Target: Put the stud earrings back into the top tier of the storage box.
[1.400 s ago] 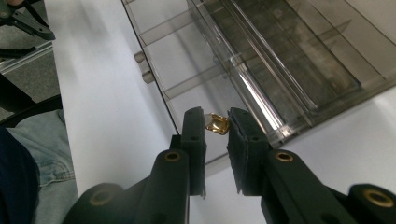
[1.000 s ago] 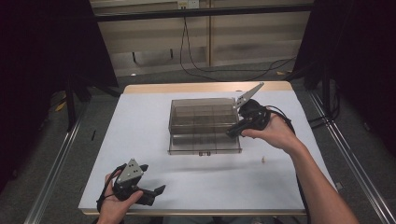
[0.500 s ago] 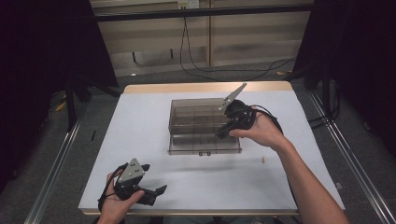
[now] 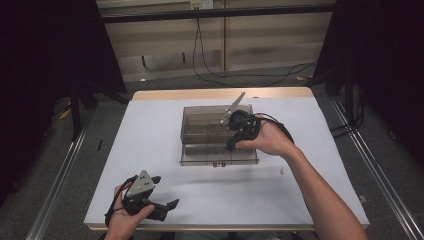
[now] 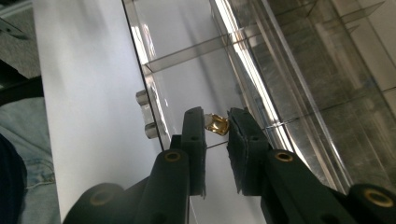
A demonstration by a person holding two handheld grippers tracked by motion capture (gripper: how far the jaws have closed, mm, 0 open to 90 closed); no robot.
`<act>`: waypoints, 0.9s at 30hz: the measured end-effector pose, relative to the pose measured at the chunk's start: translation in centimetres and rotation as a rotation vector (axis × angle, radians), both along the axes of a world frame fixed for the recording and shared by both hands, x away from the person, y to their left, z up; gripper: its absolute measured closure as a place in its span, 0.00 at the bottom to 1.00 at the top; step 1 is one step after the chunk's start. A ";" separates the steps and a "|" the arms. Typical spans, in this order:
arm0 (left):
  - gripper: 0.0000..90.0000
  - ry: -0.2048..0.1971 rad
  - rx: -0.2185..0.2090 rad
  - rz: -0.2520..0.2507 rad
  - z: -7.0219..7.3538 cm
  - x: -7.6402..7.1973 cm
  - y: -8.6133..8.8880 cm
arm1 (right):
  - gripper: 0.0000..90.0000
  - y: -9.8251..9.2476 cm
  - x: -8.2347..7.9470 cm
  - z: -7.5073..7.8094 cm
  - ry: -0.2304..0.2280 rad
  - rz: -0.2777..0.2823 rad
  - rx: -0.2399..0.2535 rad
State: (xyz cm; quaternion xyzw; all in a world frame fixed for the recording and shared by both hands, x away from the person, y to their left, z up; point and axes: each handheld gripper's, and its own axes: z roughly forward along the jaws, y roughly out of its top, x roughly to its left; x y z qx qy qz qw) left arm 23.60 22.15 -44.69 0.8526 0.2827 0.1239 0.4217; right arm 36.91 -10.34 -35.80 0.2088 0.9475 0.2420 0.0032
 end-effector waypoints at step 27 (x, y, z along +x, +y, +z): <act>0.06 -0.001 0.022 0.006 0.1 0.0 0.1 | 0.86 4.2 1.1 -2.1 0.028 0.077 -0.181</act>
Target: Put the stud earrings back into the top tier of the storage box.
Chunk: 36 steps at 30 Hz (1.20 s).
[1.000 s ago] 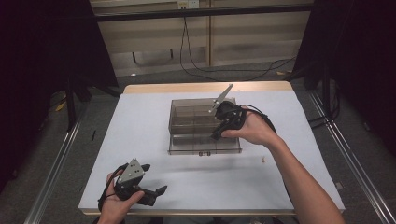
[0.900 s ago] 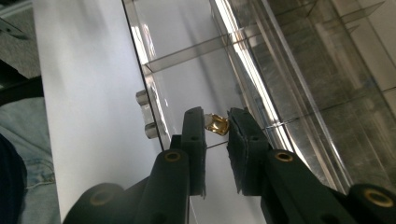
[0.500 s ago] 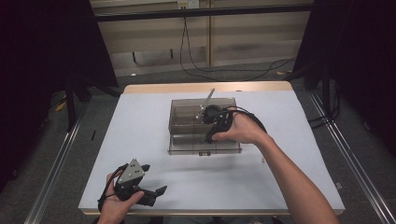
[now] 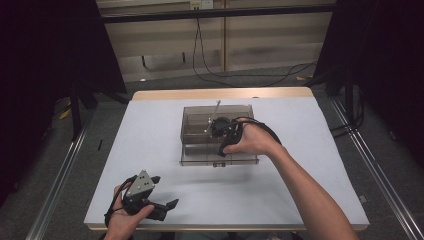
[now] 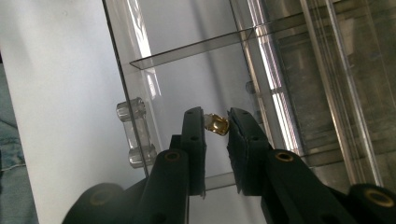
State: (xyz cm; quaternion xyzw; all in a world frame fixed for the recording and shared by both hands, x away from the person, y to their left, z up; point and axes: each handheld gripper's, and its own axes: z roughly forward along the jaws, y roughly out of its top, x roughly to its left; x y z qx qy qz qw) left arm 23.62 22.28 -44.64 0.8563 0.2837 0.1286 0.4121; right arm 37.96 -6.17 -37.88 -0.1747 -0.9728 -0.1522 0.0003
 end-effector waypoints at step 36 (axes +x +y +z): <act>0.06 -0.003 -0.008 0.010 0.0 -0.4 0.4 | 0.83 -4.3 -1.3 1.2 -0.033 -0.129 0.256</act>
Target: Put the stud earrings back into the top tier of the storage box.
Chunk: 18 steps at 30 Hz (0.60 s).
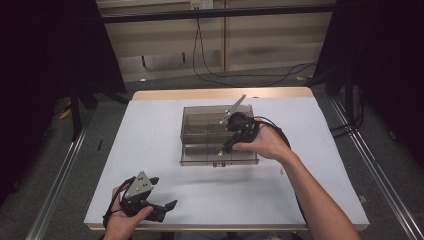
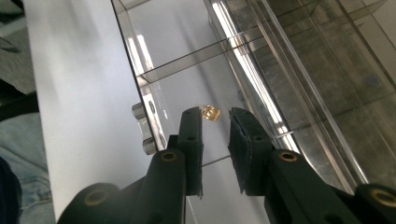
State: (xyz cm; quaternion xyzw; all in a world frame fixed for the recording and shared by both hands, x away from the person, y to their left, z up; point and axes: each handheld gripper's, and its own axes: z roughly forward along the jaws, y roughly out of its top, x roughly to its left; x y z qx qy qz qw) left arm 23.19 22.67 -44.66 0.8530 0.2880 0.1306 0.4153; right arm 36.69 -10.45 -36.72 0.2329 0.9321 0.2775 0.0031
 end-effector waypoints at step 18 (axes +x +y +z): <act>0.06 -0.002 0.005 0.000 0.1 -0.2 0.2 | 0.79 -4.2 -2.3 0.5 -0.040 -0.093 0.155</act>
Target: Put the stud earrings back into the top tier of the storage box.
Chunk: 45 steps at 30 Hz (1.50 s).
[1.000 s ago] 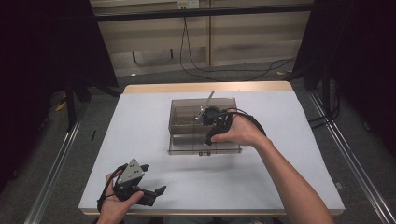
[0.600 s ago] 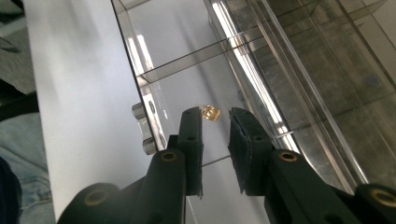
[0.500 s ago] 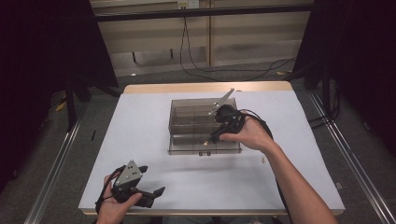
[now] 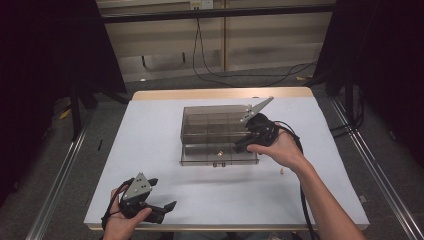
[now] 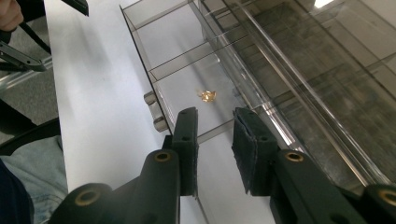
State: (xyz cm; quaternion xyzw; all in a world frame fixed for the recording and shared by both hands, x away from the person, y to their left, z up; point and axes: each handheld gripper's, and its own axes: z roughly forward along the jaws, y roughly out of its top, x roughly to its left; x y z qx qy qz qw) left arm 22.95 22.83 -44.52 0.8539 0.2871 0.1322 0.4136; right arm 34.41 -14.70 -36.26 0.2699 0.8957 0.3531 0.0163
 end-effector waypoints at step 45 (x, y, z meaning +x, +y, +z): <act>0.06 0.000 -0.002 0.006 -0.1 0.0 -0.2 | 0.87 -10.8 -4.9 -2.8 0.022 -0.164 -0.022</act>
